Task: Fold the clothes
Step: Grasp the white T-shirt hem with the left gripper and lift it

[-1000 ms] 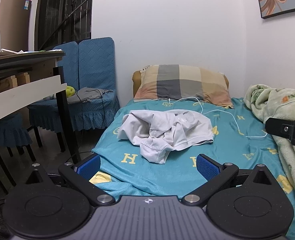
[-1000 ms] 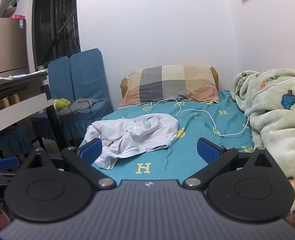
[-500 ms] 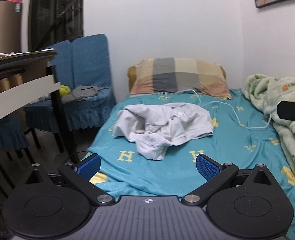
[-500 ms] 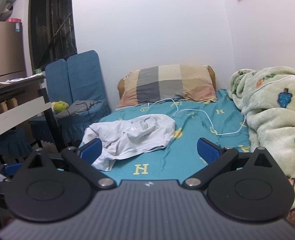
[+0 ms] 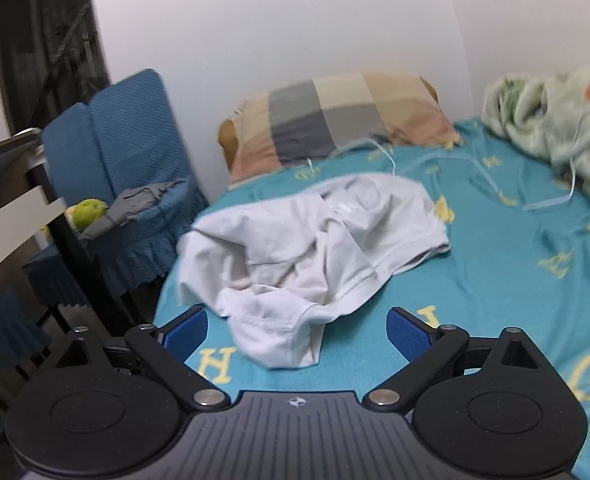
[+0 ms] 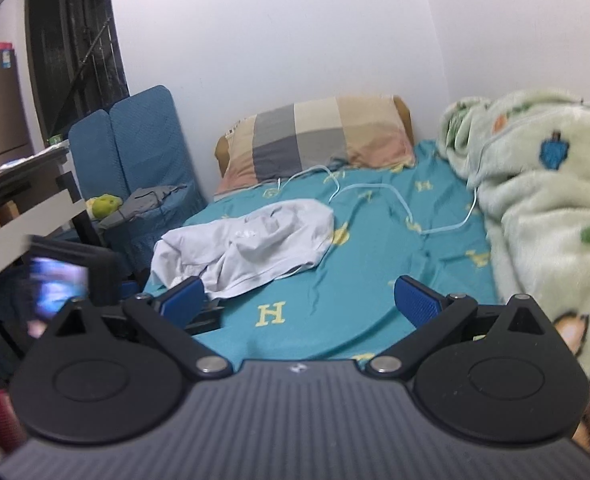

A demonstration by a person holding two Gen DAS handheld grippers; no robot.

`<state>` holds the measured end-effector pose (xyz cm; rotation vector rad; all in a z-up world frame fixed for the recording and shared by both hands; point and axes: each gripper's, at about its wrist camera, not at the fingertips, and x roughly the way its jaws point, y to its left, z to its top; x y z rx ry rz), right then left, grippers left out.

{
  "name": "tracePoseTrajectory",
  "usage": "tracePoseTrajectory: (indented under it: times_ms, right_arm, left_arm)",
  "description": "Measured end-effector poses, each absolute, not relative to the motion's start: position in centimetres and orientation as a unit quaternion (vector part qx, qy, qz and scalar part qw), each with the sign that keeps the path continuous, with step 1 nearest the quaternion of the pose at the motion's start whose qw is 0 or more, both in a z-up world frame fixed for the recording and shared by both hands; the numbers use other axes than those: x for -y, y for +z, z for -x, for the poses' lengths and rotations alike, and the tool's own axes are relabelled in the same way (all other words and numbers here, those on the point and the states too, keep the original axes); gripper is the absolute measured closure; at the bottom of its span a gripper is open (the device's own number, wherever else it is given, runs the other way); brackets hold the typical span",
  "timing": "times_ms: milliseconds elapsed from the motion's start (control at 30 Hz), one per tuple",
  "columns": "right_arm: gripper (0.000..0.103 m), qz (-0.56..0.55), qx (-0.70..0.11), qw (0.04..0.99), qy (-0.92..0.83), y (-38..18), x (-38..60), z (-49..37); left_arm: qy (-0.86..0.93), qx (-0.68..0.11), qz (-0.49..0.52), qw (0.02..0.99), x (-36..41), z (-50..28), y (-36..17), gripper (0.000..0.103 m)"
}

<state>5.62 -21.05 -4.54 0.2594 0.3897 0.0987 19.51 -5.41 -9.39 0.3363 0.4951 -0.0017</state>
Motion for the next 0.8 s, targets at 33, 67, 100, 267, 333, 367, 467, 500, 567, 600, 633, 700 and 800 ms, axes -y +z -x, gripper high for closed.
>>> tracePoseTrajectory:
  times_ms: [33,67,100,267,333,367,467,500,567,600,633,700,800]
  right_arm:
    - [0.0,-0.134,-0.195,0.97,0.051,-4.6,21.2,-5.9]
    - [0.0,-0.136,-0.198,0.969,0.052,-4.8,21.3,-6.2]
    - [0.0,-0.138,-0.2,0.968,0.053,-5.0,21.3,-6.6]
    - [0.0,-0.145,-0.224,0.962,0.058,-6.5,21.5,-8.4]
    - [0.0,-0.151,-0.234,0.958,0.064,-7.0,21.5,-9.0]
    - [0.0,-0.151,-0.237,0.957,0.066,-7.2,21.4,-9.2]
    - [0.0,-0.148,-0.242,0.957,0.067,-7.7,21.2,-9.5]
    - [0.0,-0.146,-0.241,0.957,0.066,-7.7,21.2,-9.6]
    - [0.0,-0.143,-0.238,0.959,0.063,-7.7,21.3,-9.6]
    - [0.0,-0.142,-0.233,0.96,0.061,-7.6,21.3,-9.5]
    - [0.0,-0.14,-0.229,0.961,0.059,-7.5,21.4,-9.4]
    - [0.0,-0.137,-0.22,0.964,0.057,-7.2,21.5,-9.1]
    - [0.0,-0.137,-0.207,0.967,0.056,-6.9,21.6,-8.7]
  left_arm:
    - [0.002,-0.247,-0.176,0.953,5.6,-20.5,-10.3,0.008]
    - [0.004,-0.252,-0.181,0.951,5.6,-21.5,-11.1,0.009]
    - [0.007,-0.258,-0.184,0.948,5.5,-22.5,-12.0,0.012]
    - [0.028,-0.263,-0.175,0.948,4.5,-25.9,-14.9,0.034]
    - [0.024,-0.262,-0.165,0.95,4.1,-26.6,-15.2,0.044]
    - [0.02,-0.263,-0.162,0.951,3.9,-26.7,-15.3,0.055]
    - [0.011,-0.263,-0.144,0.954,3.3,-26.3,-14.5,0.088]
    - [0.008,-0.262,-0.134,0.956,3.1,-25.9,-14.0,0.091]
    - [-0.003,-0.244,-0.121,0.962,2.9,-24.4,-12.4,0.093]
    - [-0.011,-0.232,-0.117,0.966,2.9,-23.5,-11.5,0.094]
    - [-0.019,-0.22,-0.114,0.969,2.9,-22.6,-10.6,0.094]
    - [-0.037,-0.201,-0.111,0.973,2.9,-20.5,-8.5,0.095]
    - [-0.057,-0.178,-0.101,0.977,2.7,-16.8,-5.5,0.095]
